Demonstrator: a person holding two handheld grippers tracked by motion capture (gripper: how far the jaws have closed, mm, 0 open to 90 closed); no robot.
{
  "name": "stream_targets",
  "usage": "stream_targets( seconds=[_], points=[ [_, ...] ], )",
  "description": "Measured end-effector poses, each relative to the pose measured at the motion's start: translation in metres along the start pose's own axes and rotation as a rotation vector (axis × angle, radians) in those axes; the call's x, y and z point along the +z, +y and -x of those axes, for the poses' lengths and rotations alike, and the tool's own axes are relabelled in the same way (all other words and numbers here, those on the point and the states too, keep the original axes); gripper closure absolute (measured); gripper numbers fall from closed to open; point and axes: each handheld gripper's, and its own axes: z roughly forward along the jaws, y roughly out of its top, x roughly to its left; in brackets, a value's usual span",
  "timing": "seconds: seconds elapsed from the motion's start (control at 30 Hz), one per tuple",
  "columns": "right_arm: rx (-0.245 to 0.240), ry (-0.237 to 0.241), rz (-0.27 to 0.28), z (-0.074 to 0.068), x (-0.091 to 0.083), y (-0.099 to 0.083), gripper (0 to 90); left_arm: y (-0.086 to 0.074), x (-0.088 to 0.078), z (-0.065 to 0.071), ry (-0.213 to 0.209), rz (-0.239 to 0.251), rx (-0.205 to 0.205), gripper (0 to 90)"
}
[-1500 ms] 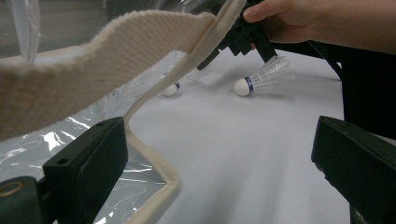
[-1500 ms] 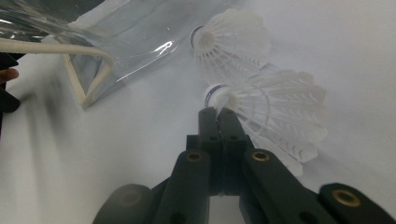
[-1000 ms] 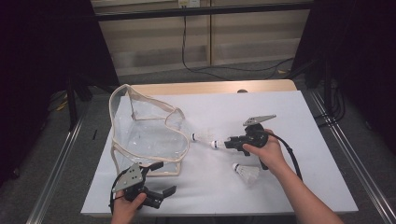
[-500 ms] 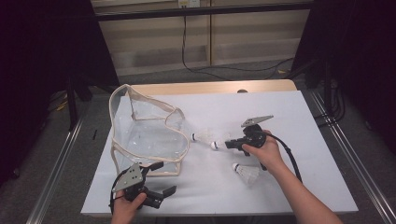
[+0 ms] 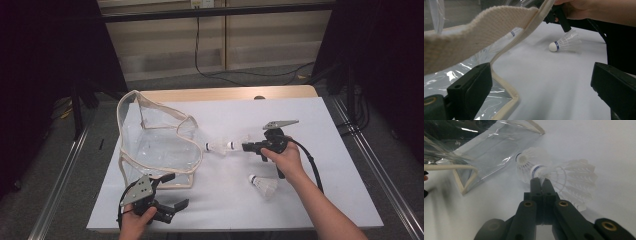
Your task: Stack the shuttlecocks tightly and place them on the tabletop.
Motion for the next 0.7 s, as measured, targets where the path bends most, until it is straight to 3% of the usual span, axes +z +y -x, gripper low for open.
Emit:
stream_targets(
  seconds=[0.7],
  points=[
    [0.003,0.021,-0.016,0.003,0.013,-0.002,90.0,0.000,0.000,0.000,0.000,0.000,-0.001,4.0]
  ],
)
